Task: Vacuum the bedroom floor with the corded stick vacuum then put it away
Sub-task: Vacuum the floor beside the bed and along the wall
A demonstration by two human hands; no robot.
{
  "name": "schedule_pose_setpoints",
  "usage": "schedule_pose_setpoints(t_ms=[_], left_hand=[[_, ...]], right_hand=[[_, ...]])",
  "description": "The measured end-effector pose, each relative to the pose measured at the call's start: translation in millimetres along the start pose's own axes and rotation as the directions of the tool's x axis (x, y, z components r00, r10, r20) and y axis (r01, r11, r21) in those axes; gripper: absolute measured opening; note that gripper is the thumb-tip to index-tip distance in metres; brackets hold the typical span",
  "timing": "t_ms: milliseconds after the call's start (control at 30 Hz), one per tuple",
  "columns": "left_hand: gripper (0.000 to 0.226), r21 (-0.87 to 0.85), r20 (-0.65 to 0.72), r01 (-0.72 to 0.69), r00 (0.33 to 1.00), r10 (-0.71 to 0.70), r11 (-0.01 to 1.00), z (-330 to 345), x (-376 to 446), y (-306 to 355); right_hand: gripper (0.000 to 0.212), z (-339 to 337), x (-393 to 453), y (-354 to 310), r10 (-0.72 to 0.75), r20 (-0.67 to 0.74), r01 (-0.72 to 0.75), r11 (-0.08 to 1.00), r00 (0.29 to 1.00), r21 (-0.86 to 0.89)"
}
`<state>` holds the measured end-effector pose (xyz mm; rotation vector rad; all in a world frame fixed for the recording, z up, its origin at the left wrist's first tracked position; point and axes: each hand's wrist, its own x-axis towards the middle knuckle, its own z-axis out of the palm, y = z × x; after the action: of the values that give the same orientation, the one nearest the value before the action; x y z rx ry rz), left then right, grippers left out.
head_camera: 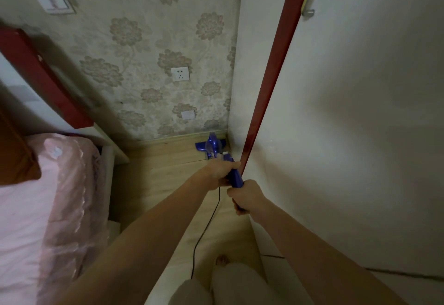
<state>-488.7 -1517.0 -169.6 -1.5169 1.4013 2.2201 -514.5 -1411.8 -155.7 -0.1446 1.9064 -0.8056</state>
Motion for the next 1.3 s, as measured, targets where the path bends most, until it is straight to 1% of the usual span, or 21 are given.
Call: schedule_pose_setpoints(t_ms=[167,200,300,367,500,600,667,733,767,867,1000,1100,1167,1300], left_hand=[[0.024,0.020,0.053,-0.017,0.998,0.016,1.000,-5,-49,-41],[0.024,0.036,0.060,-0.017,0.998,0.015,0.999,-5,-59,-51],[0.038,0.082,0.055,-0.020,0.998,0.016,0.996,-4,-89,-82],[0.036,0.075,0.053,-0.027,0.998,0.023,0.997,-3,-107,-102],[0.032,0.031,0.077,-0.029,0.997,0.027,0.999,1,-132,-132],[0.022,0.067,0.081,-0.021,0.997,0.015,0.998,2,-150,-142],[0.030,0.060,0.085,0.004,0.996,-0.009,0.998,2,-154,-148],[0.038,0.053,0.086,0.025,0.996,-0.029,0.998,2,-155,-153],[0.039,0.054,0.084,0.032,0.996,-0.037,0.998,3,-154,-155],[0.037,0.047,0.075,0.040,0.996,-0.043,0.998,1,-148,-151],[0.038,0.042,0.044,0.035,0.998,-0.037,0.998,1,-124,-126],[0.032,0.038,0.032,0.026,0.999,-0.027,0.999,5,-99,-99],[0.035,0.028,0.019,0.017,1.000,-0.018,0.999,5,-80,-81],[0.040,-0.029,-0.019,0.007,1.000,-0.008,1.000,-3,-41,-51]], right_hand=[[0.027,20,-51,36,-0.022,-0.023,0.022,0.999,0.999,0.025],[0.024,24,-63,45,-0.022,-0.020,0.022,0.999,1.000,0.034],[0.010,35,-99,73,-0.017,-0.011,0.018,0.998,1.000,0.054],[0.005,41,-122,89,-0.015,-0.020,0.016,0.998,1.000,0.067],[0.007,46,-162,109,0.004,-0.015,-0.003,0.997,1.000,0.076],[0.015,46,-183,116,0.001,-0.005,-0.001,0.999,1.000,0.045],[0.014,50,-188,125,-0.003,-0.018,0.003,1.000,1.000,0.005],[0.006,54,-186,133,-0.006,-0.054,0.005,1.000,0.999,-0.013],[0.003,56,-183,136,-0.005,-0.066,0.004,1.000,0.998,-0.014],[0.002,59,-173,133,0.002,-0.060,-0.003,1.000,0.998,-0.009],[0.004,48,-149,109,-0.003,-0.042,0.001,0.999,0.999,-0.039],[0.020,36,-119,86,0.000,-0.058,-0.001,1.000,0.998,-0.017],[0.024,29,-98,70,-0.001,-0.057,0.001,1.000,0.998,0.000],[0.020,26,-58,36,-0.011,-0.042,0.011,1.000,0.999,0.003]])
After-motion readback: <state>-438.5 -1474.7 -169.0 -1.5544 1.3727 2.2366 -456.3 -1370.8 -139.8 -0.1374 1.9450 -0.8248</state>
